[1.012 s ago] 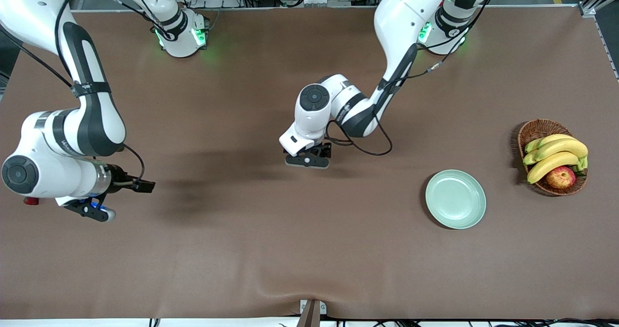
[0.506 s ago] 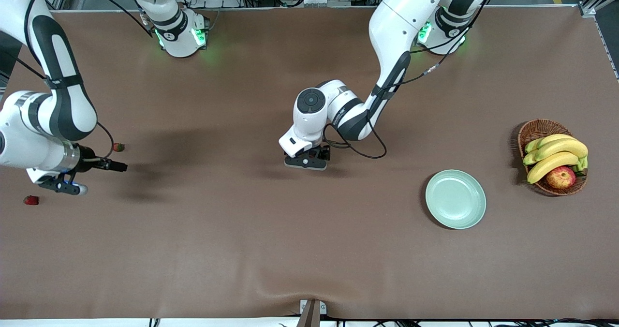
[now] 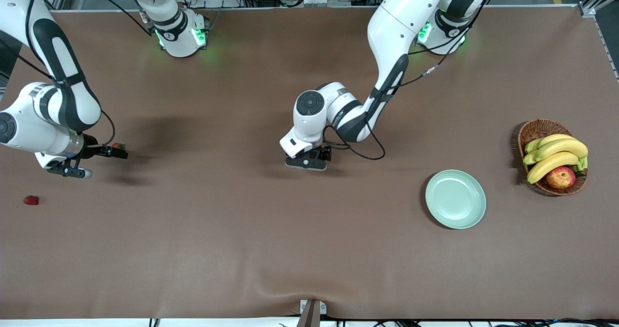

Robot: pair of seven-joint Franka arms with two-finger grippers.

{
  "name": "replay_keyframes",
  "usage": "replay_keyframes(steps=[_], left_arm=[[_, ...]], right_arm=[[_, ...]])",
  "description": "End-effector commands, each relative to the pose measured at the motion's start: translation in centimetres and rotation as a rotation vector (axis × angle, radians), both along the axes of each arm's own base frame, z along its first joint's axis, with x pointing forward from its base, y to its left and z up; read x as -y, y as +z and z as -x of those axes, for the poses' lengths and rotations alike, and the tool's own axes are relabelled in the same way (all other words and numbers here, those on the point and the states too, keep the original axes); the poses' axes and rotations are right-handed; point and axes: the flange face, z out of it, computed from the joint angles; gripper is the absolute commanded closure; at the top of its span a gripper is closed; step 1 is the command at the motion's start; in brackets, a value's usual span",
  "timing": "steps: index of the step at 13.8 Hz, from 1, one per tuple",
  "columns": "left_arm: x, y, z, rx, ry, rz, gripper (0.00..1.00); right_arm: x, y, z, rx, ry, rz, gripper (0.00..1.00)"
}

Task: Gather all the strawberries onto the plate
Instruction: 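Grasp the strawberry with the left gripper while the right gripper grasps another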

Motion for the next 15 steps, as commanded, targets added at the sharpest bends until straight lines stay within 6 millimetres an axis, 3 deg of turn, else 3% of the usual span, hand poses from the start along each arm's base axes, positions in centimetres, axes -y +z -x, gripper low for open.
replay_keyframes(steps=[1,3,5,7,10,13,15], left_arm=[[0.8,0.0,0.1,0.028,-0.005,-0.006,0.30],[0.7,0.0,0.1,0.027,-0.004,-0.007,0.32],[1.0,0.0,0.3,0.027,-0.008,-0.007,0.41],[1.0,0.1,0.3,0.028,-0.008,-0.006,0.70],[1.0,0.2,0.4,0.024,0.017,-0.001,0.94],[0.8,1.5,-0.2,0.037,0.052,0.013,1.00],[0.2,4.1,-1.1,0.042,0.105,0.013,1.00]], right_arm=[[1.1,0.0,1.6,-0.005,0.026,0.002,0.06],[1.9,-0.7,2.4,-0.011,0.013,0.001,0.13],[2.9,-1.6,2.9,-0.020,0.010,0.009,0.18],[3.2,-2.5,3.1,-0.027,0.009,0.007,0.25],[3.2,-3.5,3.3,-0.032,0.008,0.002,0.37],[3.0,-4.0,3.2,-0.034,0.009,0.000,0.50],[3.0,-4.4,3.2,-0.037,0.009,-0.002,0.61]])
